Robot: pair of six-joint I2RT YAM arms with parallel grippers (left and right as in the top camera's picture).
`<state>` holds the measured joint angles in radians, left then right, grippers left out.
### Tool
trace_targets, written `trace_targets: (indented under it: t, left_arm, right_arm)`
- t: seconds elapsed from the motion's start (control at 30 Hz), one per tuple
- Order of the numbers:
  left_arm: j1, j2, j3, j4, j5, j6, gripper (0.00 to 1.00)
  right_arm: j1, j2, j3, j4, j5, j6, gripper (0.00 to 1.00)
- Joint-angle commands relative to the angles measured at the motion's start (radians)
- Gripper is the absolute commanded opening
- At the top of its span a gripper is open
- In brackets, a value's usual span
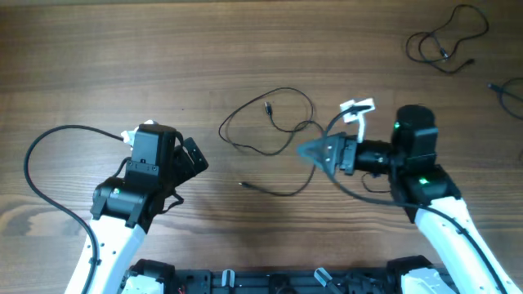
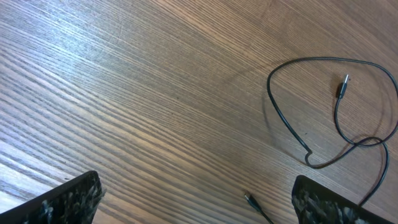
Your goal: Untangle cables
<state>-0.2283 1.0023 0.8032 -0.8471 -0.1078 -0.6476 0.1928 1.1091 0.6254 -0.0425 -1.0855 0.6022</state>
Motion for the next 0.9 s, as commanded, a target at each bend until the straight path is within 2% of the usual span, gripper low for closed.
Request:
trace_targets:
  t: [0.0,0.23,0.33,0.47,0.57,0.7,0.87]
  left_arm:
    - [0.005,-0.003,-0.001,0.001,-0.014,0.019,1.00]
    - [0.005,-0.003,-0.001,0.001,-0.014,0.019,1.00]
    - [0.005,-0.003,-0.001,0.001,-0.014,0.019,1.00]
    - [0.005,-0.003,-0.001,0.001,-0.014,0.019,1.00]
    - [0.005,-0.003,-0.001,0.001,-0.014,0.019,1.00]
    - [0.005,-0.003,-0.001,0.001,-0.014,0.019,1.00]
    - [0.005,-0.003,-0.001,0.001,-0.014,0.019,1.00]
  right_arm:
    - [0.123,0.000,0.004,-0.012,0.156,-0.041,0.96]
    - [0.266,0.025,0.004,-0.025,0.586,-0.061,0.99]
    - [0.301,0.074,0.004,-0.012,0.593,-0.107,1.00]
    - [0.358,0.219,0.004,0.055,0.643,-0.323,1.00]
    - [0.358,0.300,0.004,0.101,0.702,-0.322,1.00]
    - [0.364,0.414,0.004,0.212,0.631,-0.323,1.00]
    - [0.398,0.472,0.004,0.320,0.599,-0.347,1.00]
